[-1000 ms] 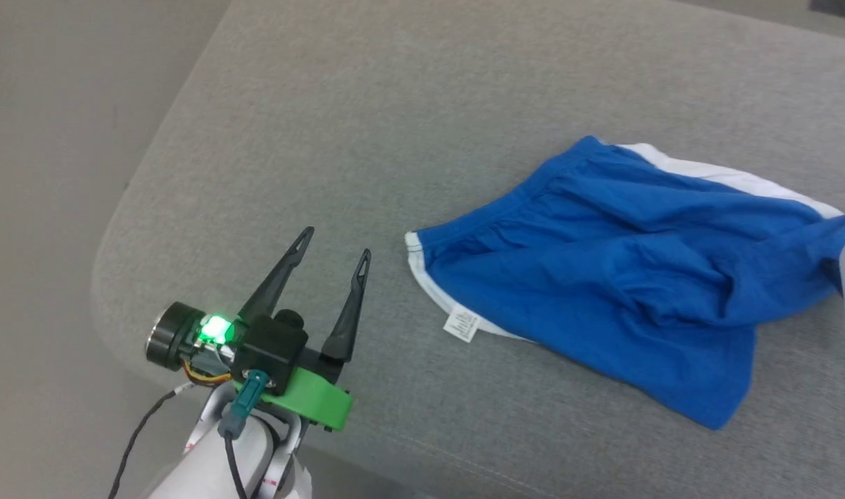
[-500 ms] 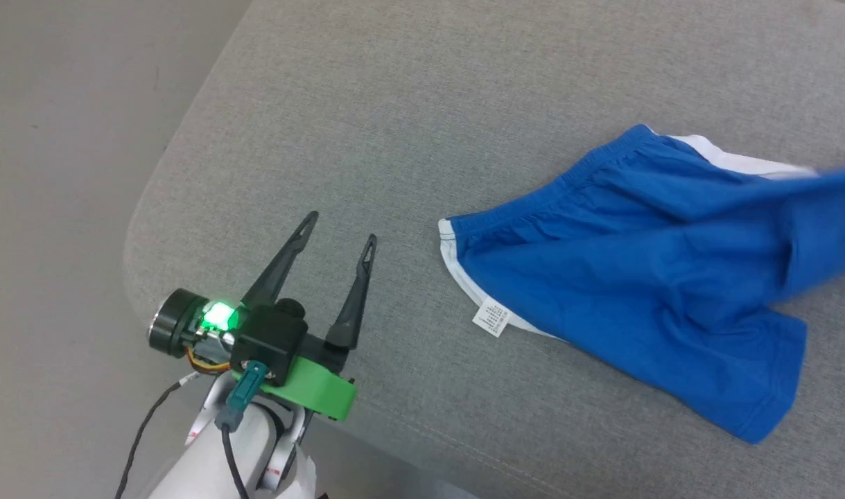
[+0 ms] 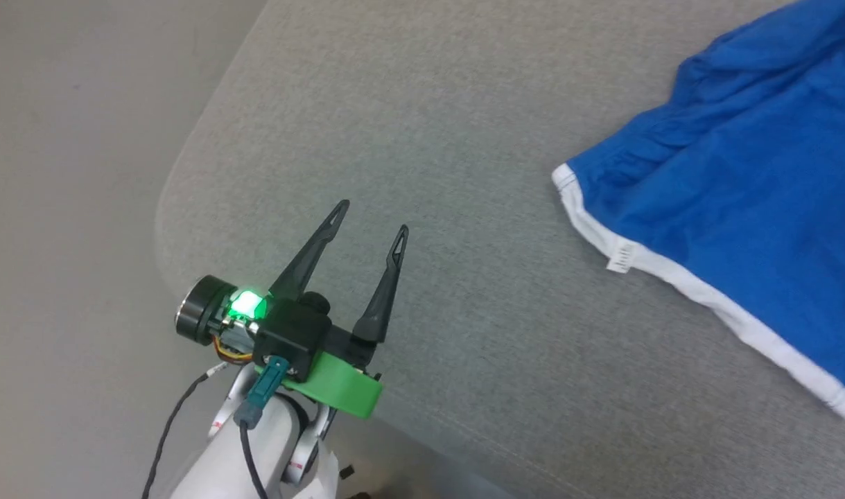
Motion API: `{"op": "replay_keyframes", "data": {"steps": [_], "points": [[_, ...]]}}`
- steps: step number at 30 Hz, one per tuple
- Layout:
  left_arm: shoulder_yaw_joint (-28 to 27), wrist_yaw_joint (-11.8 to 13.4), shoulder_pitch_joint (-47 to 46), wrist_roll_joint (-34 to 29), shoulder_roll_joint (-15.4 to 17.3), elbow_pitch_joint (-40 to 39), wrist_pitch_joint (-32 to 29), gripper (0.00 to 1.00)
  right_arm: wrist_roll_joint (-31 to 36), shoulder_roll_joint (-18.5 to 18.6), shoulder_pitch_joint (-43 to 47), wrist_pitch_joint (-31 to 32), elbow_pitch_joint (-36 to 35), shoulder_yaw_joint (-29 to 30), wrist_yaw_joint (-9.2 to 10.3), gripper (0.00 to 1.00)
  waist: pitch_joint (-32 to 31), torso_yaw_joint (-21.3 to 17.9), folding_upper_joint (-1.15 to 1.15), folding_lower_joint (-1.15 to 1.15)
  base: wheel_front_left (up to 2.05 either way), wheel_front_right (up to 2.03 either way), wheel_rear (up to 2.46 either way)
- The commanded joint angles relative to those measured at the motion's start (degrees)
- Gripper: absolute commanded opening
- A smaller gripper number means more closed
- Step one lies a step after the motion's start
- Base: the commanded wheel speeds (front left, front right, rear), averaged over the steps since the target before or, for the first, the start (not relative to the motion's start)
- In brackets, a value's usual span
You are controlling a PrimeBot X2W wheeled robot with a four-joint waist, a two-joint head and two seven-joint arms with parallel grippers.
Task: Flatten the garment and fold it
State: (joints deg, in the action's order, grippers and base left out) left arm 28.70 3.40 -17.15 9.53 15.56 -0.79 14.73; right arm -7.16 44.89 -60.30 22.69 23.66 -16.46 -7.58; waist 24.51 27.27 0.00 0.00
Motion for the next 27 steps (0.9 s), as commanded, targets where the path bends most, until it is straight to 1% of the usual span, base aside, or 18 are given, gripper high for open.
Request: {"op": "replay_keyframes", "data": {"steps": [1,5,6,7,13,17,22,27], "points": [[-0.2,-0.4,-0.9,-0.6,-0.6,-0.1,0.3,1.0,0.5,0.1,-2.4,-1.5,1.7,-1.7,0.09,0.0,1.2,1.2,0.0,0.0,0.0,0.0,0.0],[-0.6,-0.9,-0.8,-1.3,-1.7,0.0,0.3,1.0,0.4,-0.5,-6.0,-3.3,7.5,-7.8,0.09,0.0,1.6,1.5,0.0,0.0,0.0,0.0,0.0],[-0.7,-1.1,-0.8,-1.3,-1.9,0.1,0.3,1.0,0.0,-0.8,-6.3,-3.5,8.9,-8.9,0.09,0.09,1.6,1.5,0.0,0.0,0.0,0.0,0.0],[-0.8,-1.2,-0.8,-1.4,-2.2,0.3,0.3,1.0,-0.9,-1.2,-6.5,-3.6,10.5,-9.9,0.09,0.99,1.6,1.4,0.0,0.0,0.0,0.0,0.0],[-2.3,-2.3,-1.0,-1.6,-2.4,1.9,0.3,1.0,-5.0,-3.3,-5.8,-6.4,17.6,-12.4,0.09,1.0,-0.6,-1.1,0.0,0.0,0.0,0.0,0.0],[-3.4,-3.2,-1.2,-1.3,-1.7,3.4,0.3,1.0,-8.0,-5.4,-4.9,-9.8,20.5,-11.7,0.09,1.0,-3.6,-4.0,0.0,0.0,0.0,0.0,0.0],[-5.1,-4.1,-1.2,0.0,-0.8,5.0,0.3,1.0,-12.4,-7.6,-2.7,-14.6,21.3,-12.0,0.09,1.0,-8.2,-8.2,0.0,0.0,0.0,0.0,0.0],[-6.8,-4.8,-1.0,2.1,0.5,6.8,-0.3,1.0,-17.1,-8.2,1.1,-19.9,19.2,-12.4,0.09,1.0,-12.3,-12.9,0.0,0.0,0.0,0.0,0.0]]}}
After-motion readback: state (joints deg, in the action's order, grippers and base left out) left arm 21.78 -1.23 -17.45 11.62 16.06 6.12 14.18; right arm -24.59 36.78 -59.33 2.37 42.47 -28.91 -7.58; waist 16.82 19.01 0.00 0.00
